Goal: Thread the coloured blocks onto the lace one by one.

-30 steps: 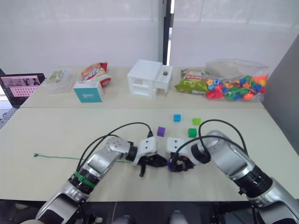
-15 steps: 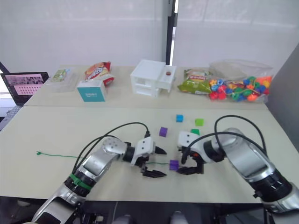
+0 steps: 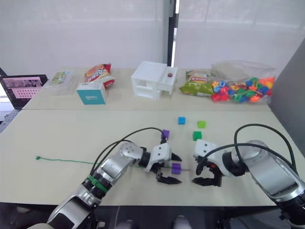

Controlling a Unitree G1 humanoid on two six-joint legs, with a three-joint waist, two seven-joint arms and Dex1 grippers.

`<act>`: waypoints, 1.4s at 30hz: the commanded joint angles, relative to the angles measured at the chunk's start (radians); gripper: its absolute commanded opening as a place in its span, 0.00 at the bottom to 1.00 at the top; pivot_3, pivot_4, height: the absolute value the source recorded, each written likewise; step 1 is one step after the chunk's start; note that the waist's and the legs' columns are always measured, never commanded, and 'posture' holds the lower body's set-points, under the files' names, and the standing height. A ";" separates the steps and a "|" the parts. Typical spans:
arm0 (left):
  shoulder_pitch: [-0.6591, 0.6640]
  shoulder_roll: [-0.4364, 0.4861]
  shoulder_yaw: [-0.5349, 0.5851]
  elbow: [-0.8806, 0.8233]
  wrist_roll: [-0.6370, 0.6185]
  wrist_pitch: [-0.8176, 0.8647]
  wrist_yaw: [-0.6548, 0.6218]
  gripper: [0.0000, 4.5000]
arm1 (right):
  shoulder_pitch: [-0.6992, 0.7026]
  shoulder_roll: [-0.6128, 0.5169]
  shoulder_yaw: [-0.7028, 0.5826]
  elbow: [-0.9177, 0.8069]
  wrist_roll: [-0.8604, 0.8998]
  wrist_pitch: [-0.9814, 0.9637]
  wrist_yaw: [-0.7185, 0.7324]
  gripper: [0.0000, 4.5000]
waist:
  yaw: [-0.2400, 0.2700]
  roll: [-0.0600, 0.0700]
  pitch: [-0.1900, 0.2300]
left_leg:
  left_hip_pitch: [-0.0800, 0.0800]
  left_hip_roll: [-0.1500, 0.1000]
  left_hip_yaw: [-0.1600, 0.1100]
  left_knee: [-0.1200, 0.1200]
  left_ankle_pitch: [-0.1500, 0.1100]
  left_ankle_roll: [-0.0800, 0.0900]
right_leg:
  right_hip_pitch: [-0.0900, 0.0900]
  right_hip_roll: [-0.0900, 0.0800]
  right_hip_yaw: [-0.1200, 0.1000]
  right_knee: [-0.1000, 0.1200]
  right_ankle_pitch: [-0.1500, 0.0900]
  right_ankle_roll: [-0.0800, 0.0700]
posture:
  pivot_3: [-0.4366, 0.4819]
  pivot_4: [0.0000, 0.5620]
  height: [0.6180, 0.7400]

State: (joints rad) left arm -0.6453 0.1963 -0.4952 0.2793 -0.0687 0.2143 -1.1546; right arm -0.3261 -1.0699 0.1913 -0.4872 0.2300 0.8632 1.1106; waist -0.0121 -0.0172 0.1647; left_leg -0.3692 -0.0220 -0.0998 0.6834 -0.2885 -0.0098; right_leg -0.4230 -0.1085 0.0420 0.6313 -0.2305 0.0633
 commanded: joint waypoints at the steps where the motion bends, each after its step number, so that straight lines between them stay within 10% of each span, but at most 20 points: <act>1: -0.026 -0.001 -0.017 -0.011 0.017 -0.020 -0.020 0.68 | 0.004 -0.002 0.012 0.000 -0.028 -0.047 -0.025 1.00 | 0.000 0.000 0.000 | 0.000 0.000 0.000 0.000 0.000 0.000 | 0.000 0.000 0.000 0.000 0.000 0.000 | 0.48 0.27 1.00; 6: -0.028 0.007 -0.014 -0.015 0.029 -0.026 -0.022 0.31 | -0.025 0.040 0.049 0.032 -0.040 -0.065 -0.048 1.00 | 0.000 0.000 0.000 | 0.000 0.000 0.000 0.000 0.000 0.000 | 0.000 0.000 0.000 0.000 0.000 0.000 | 0.48 0.27 1.00; 10: -0.024 0.012 -0.008 -0.019 0.029 -0.028 -0.018 0.31 | -0.048 0.068 0.100 0.052 -0.061 -0.078 -0.051 1.00 | -0.001 0.000 0.000 | 0.000 0.000 0.000 0.000 0.000 0.000 | 0.000 0.000 0.000 0.000 0.000 0.000 | 0.48 0.27 1.00; 24: -0.009 0.063 0.026 -0.051 0.017 -0.003 -0.006 0.31 | -0.054 0.112 0.116 0.056 -0.041 -0.045 -0.046 0.00 | -0.001 0.000 0.000 | 0.000 0.000 0.000 0.000 0.000 0.000 | 0.000 0.000 0.000 0.000 0.000 0.000 | 0.48 0.27 1.00; 38: 0.185 0.539 0.257 -0.130 -0.084 -0.042 -0.175 0.31 | -0.150 0.128 0.176 0.200 -0.078 -0.162 0.034 0.00 | -0.028 0.000 0.000 | 0.002 0.002 -0.001 -0.003 0.000 0.000 | -0.001 0.001 0.000 0.001 0.000 0.000 | 0.48 0.27 1.00; 42: 0.308 0.884 0.451 0.124 -0.084 -0.207 -0.272 0.31 | -0.190 0.142 0.196 0.231 -0.080 -0.192 0.076 0.00 | -0.066 -0.003 0.000 | 0.002 0.007 0.000 -0.005 0.000 0.000 | -0.005 0.007 0.001 0.002 0.001 -0.003 | 0.48 0.27 1.00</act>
State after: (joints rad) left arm -0.3668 1.0144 -0.1108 0.3010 -0.1888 0.0418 -1.4053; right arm -0.5006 -0.9246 0.3918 -0.2571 0.1594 0.6867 1.1706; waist -0.0779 -0.0200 0.1646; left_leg -0.3652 -0.0139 -0.0994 0.6771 -0.2891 -0.0088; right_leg -0.4280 -0.1000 0.0429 0.6335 -0.2298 0.0581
